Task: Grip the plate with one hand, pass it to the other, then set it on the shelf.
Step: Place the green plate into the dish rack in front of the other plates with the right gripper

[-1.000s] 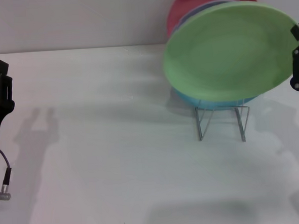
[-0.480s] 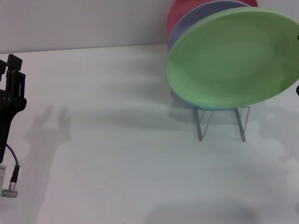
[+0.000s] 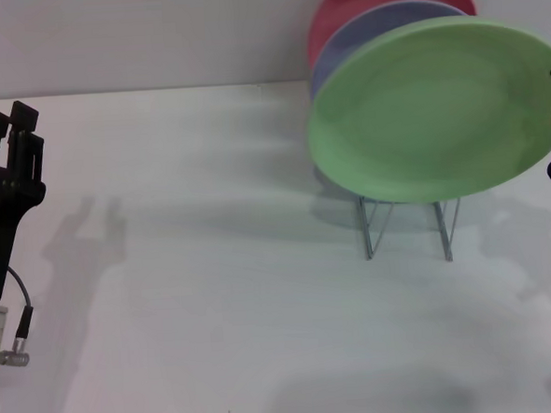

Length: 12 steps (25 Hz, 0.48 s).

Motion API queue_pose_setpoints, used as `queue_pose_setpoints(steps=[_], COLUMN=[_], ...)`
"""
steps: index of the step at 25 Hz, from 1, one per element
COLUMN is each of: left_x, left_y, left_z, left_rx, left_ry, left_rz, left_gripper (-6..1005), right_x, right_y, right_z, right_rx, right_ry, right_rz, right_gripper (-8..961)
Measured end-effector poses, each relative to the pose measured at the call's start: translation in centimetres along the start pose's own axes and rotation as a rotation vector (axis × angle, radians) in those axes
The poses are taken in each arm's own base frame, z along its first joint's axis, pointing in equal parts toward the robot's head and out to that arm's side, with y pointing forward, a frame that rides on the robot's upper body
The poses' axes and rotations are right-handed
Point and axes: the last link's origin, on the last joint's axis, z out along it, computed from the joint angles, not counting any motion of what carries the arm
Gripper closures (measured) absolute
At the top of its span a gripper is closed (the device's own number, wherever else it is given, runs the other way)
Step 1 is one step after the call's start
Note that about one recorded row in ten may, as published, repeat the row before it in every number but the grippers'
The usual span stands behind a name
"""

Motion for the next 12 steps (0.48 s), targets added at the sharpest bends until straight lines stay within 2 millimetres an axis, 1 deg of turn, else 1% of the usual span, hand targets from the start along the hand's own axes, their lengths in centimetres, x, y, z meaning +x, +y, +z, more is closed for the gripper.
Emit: queue_pose_setpoints(steps=[7,12], left_x=[0.08,0.11], left_y=[-0.14,0.06], left_z=[-0.09,0.36], left_rx=[0.004,-0.006], left_ry=[0.001,0.003], left_rz=[0.001,-0.006], left_gripper=[621,621], right_x=[-0.06,-0.58], right_y=[-0.27,-0.86], right_z=[-0.26,-0.26], right_rx=[0.014,0.049], right_ry=[0.001,-0.038], right_rz=[-0.004,0.016], right_gripper=[935,935])
